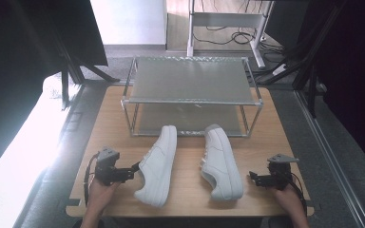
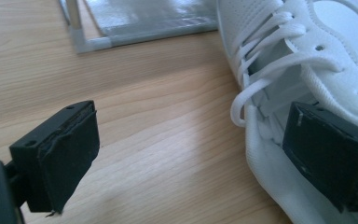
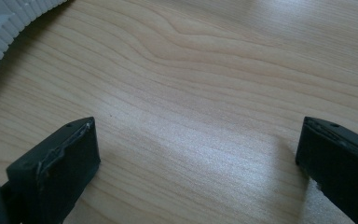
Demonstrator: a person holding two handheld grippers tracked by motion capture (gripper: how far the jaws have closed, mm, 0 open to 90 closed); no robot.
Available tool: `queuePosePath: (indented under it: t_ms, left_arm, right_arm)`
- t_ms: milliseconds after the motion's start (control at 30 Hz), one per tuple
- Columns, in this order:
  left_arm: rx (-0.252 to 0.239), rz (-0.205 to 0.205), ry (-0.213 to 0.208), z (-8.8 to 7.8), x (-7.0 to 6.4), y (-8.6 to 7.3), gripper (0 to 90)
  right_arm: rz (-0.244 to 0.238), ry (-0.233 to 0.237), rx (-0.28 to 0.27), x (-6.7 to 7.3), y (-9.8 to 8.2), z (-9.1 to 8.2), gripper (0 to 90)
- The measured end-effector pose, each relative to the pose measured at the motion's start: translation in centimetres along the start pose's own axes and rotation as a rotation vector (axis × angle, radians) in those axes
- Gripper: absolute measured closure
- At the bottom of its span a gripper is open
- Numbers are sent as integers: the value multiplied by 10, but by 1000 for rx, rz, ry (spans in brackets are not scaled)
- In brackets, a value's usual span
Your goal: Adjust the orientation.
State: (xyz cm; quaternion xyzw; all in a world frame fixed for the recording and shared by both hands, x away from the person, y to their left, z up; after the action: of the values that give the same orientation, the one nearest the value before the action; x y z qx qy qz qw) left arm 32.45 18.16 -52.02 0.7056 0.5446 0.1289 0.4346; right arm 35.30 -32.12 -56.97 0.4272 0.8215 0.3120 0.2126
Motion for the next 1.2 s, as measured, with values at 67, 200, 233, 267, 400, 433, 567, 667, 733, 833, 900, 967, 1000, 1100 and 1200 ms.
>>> queuePosePath:
  t_ms: [67,200,233,267,400,433,567,667,733,833,900,967,1000,1100,1200]
  left_arm:
    - [3,8,-8,1,-4,0,29]
    - [5,26,-25,3,-12,1,24]
    - [5,26,-25,3,-12,1,23]
    - [4,27,-39,2,-15,2,22]
    - [-5,26,-65,2,-21,4,17]
    - [-12,30,-68,1,-23,6,15]
    - [-30,25,-69,-3,-22,9,15]
    - [-46,11,-59,-7,-16,11,15]
    - [-40,8,-36,-8,-9,8,15]
    - [11,45,50,-1,4,-2,14]
    - [28,53,67,2,7,-6,11]
    - [84,75,108,10,16,-16,8]
    - [84,75,108,10,16,-16,6]
    - [149,84,129,18,23,-29,4]
    - [174,88,139,22,24,-34,1]
  right_arm:
    - [0,0,0,0,0,0,0]
    - [0,0,0,0,0,0,0]
    - [0,0,0,0,0,0,0]
    - [0,0,0,0,0,0,0]
    - [0,0,0,0,0,0,0]
    - [0,0,0,0,0,0,0]
    - [0,0,0,0,0,0,0]
    - [0,0,0,0,0,0,0]
    - [-3,3,1,1,0,0,0]
    - [-3,3,0,1,0,0,0]
    - [-3,3,0,1,0,0,0]
    - [-3,3,0,1,0,0,0]
    - [-3,4,0,1,0,0,0]
    - [-3,4,-1,0,0,0,0]
    - [-3,4,-1,0,0,0,0]
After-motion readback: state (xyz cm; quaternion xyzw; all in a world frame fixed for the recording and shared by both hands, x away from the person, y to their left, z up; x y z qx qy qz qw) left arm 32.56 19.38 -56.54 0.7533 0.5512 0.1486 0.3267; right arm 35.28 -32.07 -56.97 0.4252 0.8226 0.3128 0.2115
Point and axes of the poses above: each handheld gripper's, and its own axes: z roughly forward along the jaws, y roughly out of its top, x roughly to its left, the point moved 7 cm from there along z, roughly forward along the jaws, and after that the axes turned 7 degrees about -z, right-handed, at the moved point
